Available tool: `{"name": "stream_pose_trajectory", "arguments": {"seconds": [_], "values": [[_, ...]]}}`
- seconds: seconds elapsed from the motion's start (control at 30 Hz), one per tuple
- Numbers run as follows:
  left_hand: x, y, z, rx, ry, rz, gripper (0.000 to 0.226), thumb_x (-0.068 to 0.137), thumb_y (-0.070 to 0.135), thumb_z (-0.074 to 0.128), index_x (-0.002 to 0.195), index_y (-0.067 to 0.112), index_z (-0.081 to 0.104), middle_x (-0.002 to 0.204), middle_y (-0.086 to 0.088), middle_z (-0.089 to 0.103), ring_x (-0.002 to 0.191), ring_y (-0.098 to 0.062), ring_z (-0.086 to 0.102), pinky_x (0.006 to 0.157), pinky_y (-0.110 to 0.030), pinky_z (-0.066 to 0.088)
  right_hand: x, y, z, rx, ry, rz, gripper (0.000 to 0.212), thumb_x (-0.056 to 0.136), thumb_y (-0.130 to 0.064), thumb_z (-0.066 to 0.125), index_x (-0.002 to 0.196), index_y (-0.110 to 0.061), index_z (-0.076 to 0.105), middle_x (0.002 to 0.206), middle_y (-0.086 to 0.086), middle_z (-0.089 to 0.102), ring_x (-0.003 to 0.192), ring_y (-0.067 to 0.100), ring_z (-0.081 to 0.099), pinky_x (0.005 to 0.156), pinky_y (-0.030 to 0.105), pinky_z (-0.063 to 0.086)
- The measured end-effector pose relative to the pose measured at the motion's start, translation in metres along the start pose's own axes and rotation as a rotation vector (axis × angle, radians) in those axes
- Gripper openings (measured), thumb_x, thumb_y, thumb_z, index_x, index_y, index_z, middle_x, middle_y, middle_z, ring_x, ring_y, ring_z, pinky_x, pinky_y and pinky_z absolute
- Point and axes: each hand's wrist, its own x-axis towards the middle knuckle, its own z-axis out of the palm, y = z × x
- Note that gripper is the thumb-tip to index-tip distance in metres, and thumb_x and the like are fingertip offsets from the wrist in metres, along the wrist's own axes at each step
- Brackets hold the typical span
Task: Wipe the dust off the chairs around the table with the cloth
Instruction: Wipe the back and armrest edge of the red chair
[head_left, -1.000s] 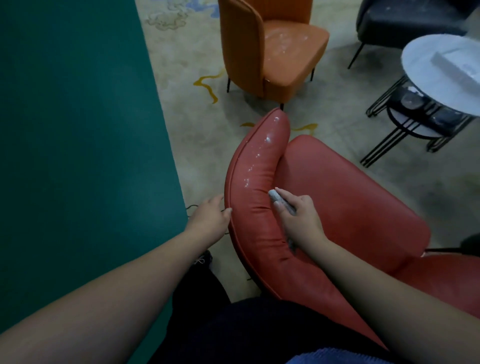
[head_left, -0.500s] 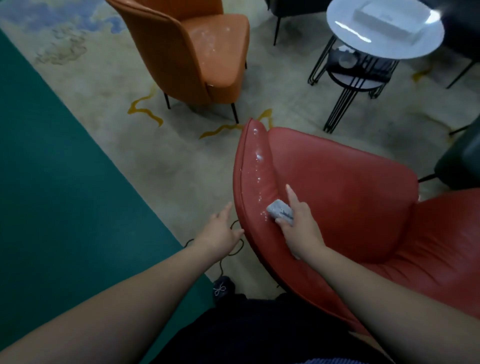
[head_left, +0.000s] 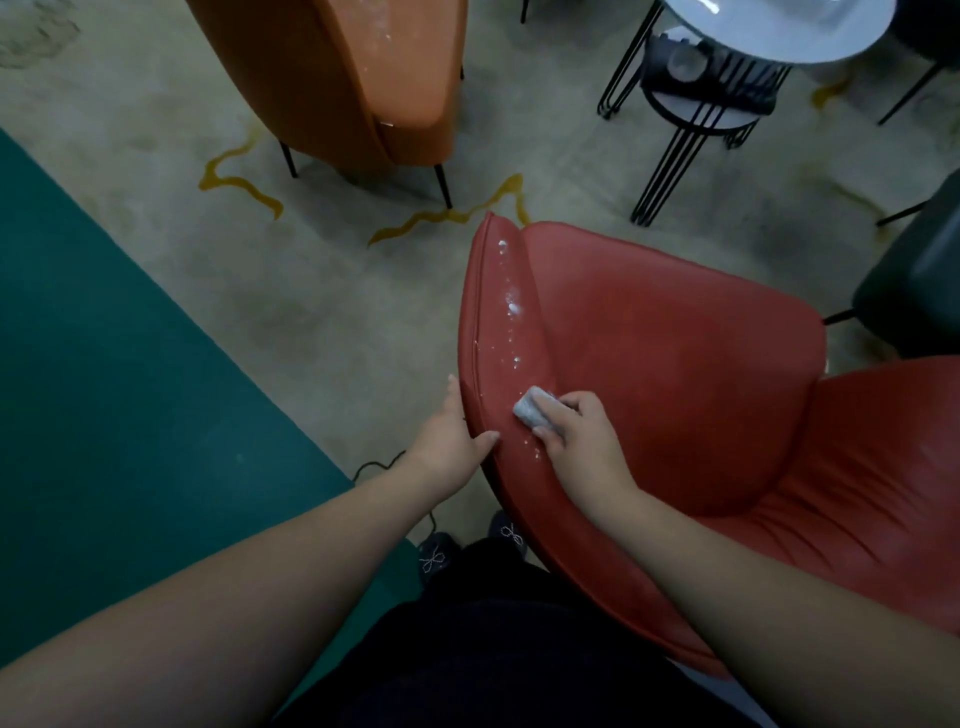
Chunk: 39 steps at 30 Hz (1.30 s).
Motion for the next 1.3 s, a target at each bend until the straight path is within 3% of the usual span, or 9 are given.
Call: {"name": "stream_pose_trajectory", "arguments": {"seconds": [0.17,0.23,0.37,0.5,0.7,0.93,1.03,1.17,1.3], "values": [[0.007,0.001,0.0,-0.002,-0.045,-0.006,0.099,0.088,0.03,0.068,0.154,0.02,-0.005,0.139,-0.009,0.053,0.126,-0.023,0.051,0.101,-0.028,0.041,-0.03,0.008,-0.013,-0.027,-0.045,-0.123,0.048,0.079,-0.002,0.072,0.123,-0.02,0.065,0.092,0.002,0.048,0.082,0.016,0.051,0.079,0.02,0.043],[0.008,0.003,0.001,-0.042,-0.048,-0.004,0.096,0.089,0.026,0.067,0.154,0.022,-0.002,0.14,-0.007,0.052,0.126,-0.022,0.05,0.105,-0.035,0.041,-0.049,0.013,-0.017,-0.018,-0.054,-0.146,0.049,0.076,0.0,0.075,0.12,-0.019,0.067,0.09,0.002,0.049,0.081,0.015,0.051,0.078,0.02,0.043],[0.009,0.003,0.002,-0.064,-0.038,-0.011,0.095,0.089,0.022,0.067,0.155,0.023,-0.001,0.144,-0.006,0.049,0.129,-0.022,0.047,0.106,-0.035,0.041,-0.023,0.0,-0.007,0.001,-0.037,-0.14,0.042,0.076,0.003,0.073,0.116,-0.012,0.07,0.092,0.01,0.052,0.084,0.023,0.054,0.081,0.027,0.046],[0.01,0.001,0.002,-0.073,-0.036,-0.033,0.094,0.089,0.019,0.067,0.155,0.024,-0.001,0.144,-0.007,0.048,0.13,-0.022,0.046,0.105,-0.035,0.042,0.002,-0.01,-0.005,0.068,-0.058,-0.082,0.041,0.079,0.003,0.072,0.116,-0.014,0.069,0.093,0.009,0.05,0.087,0.022,0.053,0.085,0.02,0.041],[0.007,0.002,0.004,-0.099,-0.023,-0.076,0.093,0.09,0.019,0.065,0.153,0.032,-0.002,0.141,-0.006,0.05,0.12,-0.023,0.054,0.097,-0.038,0.049,-0.045,0.013,-0.023,0.026,-0.13,-0.229,0.048,0.071,0.005,0.078,0.112,-0.018,0.072,0.086,0.003,0.047,0.079,0.019,0.05,0.075,0.02,0.041],[0.006,0.007,0.002,-0.05,-0.028,-0.072,0.094,0.09,0.02,0.065,0.154,0.026,-0.003,0.146,-0.009,0.045,0.13,-0.024,0.047,0.105,-0.035,0.041,-0.014,0.008,-0.012,0.045,-0.078,-0.196,0.045,0.072,0.007,0.076,0.11,-0.016,0.073,0.086,0.005,0.047,0.081,0.024,0.051,0.079,0.024,0.042],[0.003,0.011,0.001,-0.085,-0.027,-0.075,0.093,0.09,0.016,0.065,0.154,0.029,-0.002,0.144,-0.008,0.047,0.121,-0.025,0.054,0.097,-0.042,0.049,-0.044,0.024,-0.021,0.037,-0.129,-0.241,0.045,0.071,0.003,0.078,0.11,-0.021,0.073,0.086,-0.001,0.045,0.081,0.021,0.05,0.078,0.022,0.04],[0.001,0.013,0.0,-0.12,-0.021,-0.078,0.093,0.09,0.013,0.064,0.154,0.029,-0.001,0.143,-0.007,0.048,0.114,-0.025,0.058,0.082,-0.035,0.055,-0.022,0.019,-0.016,0.042,-0.107,-0.248,0.046,0.07,0.007,0.076,0.107,-0.021,0.074,0.086,0.0,0.046,0.081,0.022,0.05,0.078,0.026,0.042],[0.0,0.013,0.0,-0.205,-0.017,-0.091,0.092,0.089,0.009,0.065,0.154,0.03,0.003,0.14,-0.006,0.049,0.113,-0.021,0.056,0.074,-0.032,0.056,0.016,0.003,-0.004,0.105,-0.034,-0.181,0.042,0.072,0.008,0.074,0.106,-0.016,0.074,0.09,0.003,0.047,0.086,0.017,0.05,0.086,0.005,0.035]]}}
